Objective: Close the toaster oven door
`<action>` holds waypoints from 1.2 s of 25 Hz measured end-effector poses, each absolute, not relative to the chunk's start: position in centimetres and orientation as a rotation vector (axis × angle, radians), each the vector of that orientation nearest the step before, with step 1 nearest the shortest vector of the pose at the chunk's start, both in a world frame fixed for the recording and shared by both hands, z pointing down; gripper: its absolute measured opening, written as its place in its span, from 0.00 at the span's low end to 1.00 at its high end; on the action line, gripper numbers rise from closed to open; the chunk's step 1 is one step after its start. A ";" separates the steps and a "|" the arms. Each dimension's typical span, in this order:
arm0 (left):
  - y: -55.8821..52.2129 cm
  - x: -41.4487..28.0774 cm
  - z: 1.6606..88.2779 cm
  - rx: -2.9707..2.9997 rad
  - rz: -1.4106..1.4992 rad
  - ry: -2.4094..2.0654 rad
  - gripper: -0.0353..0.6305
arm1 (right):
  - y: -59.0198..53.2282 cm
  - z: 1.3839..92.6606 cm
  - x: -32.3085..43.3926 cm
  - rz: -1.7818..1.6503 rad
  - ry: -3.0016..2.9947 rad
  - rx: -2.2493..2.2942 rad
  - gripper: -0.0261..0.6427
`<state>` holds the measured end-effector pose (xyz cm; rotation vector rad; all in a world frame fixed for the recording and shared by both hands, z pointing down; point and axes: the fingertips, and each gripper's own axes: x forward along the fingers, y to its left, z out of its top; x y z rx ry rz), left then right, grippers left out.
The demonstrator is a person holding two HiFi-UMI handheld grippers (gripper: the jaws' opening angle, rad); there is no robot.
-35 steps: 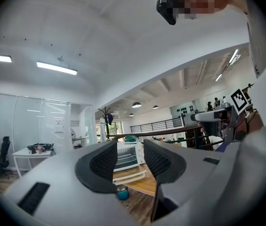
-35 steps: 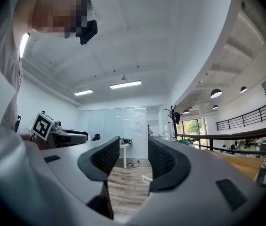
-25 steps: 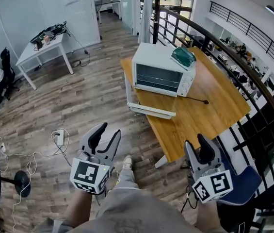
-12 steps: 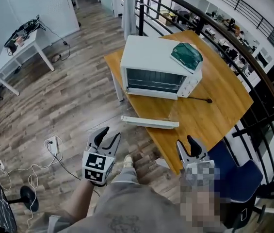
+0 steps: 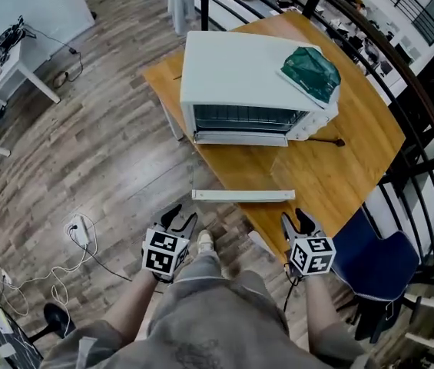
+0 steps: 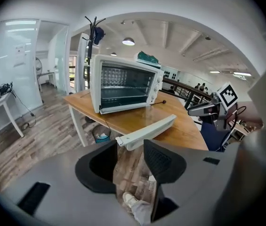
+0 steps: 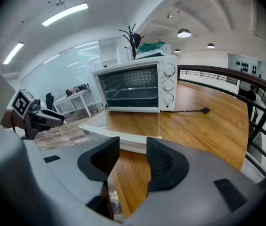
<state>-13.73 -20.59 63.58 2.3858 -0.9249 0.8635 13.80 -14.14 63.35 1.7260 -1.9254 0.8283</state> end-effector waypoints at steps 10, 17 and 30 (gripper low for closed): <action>-21.7 -12.3 70.3 2.303 0.967 -0.806 0.32 | -15.0 70.6 15.2 0.974 -1.795 1.682 0.32; -22.5 -11.3 72.2 2.254 0.909 -0.823 0.32 | -16.6 73.1 16.0 0.990 -1.803 1.679 0.32; -25.6 -10.2 64.7 2.287 0.680 -0.983 0.30 | -19.9 65.2 16.4 0.951 -2.013 1.649 0.20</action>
